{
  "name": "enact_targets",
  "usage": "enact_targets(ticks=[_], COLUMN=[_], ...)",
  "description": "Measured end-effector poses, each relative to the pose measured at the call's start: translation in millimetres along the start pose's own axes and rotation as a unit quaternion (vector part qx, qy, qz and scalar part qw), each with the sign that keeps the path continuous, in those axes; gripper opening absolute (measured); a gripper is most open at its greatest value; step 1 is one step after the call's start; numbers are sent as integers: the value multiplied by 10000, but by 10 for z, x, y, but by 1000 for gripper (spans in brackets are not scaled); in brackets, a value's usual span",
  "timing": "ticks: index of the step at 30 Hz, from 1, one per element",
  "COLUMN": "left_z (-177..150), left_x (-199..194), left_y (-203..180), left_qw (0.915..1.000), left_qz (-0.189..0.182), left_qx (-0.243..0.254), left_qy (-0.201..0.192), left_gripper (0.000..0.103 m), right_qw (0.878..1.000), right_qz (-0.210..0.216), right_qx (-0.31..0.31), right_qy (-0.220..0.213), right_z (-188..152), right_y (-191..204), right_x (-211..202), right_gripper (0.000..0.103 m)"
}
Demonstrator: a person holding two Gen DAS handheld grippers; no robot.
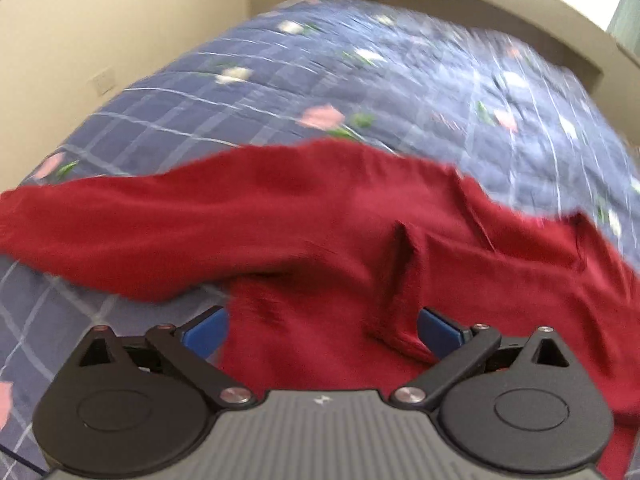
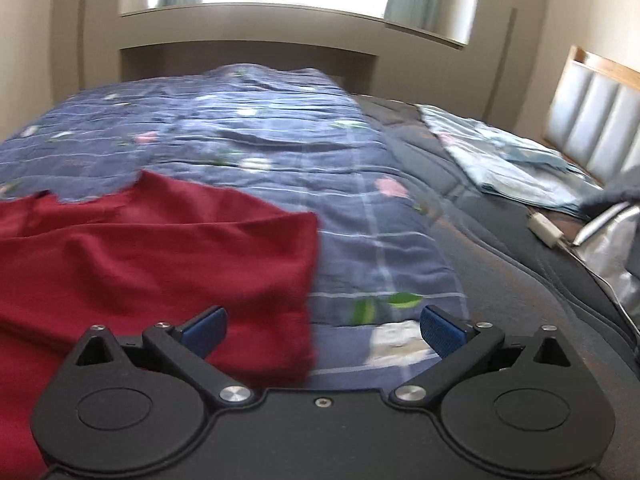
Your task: Fold small clothes
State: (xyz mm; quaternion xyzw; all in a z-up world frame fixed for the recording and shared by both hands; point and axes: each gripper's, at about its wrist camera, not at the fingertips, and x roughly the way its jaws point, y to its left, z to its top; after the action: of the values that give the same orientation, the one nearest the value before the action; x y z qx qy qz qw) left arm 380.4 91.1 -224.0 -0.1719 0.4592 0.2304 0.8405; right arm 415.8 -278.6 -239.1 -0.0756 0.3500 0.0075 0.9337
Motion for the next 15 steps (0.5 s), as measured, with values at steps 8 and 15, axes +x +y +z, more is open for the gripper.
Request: enact_targets(ticks=[8,15], left_z=[134,259], left_x=[-217,-78], left_y=[1476,2716], left_qw=[9819,9552], left_qz=[765,1448], left_qx=[-1707,-2503], left_qy=[-291,-630], left_gripper=[103,103], right_qw=[9941,9837], right_qz=[1079,1756], right_qx=[-4,-224], right_qy=[68,301], right_z=[64,-59], right_y=[766,1544], right_x=[-495,-829], right_gripper=[102,102])
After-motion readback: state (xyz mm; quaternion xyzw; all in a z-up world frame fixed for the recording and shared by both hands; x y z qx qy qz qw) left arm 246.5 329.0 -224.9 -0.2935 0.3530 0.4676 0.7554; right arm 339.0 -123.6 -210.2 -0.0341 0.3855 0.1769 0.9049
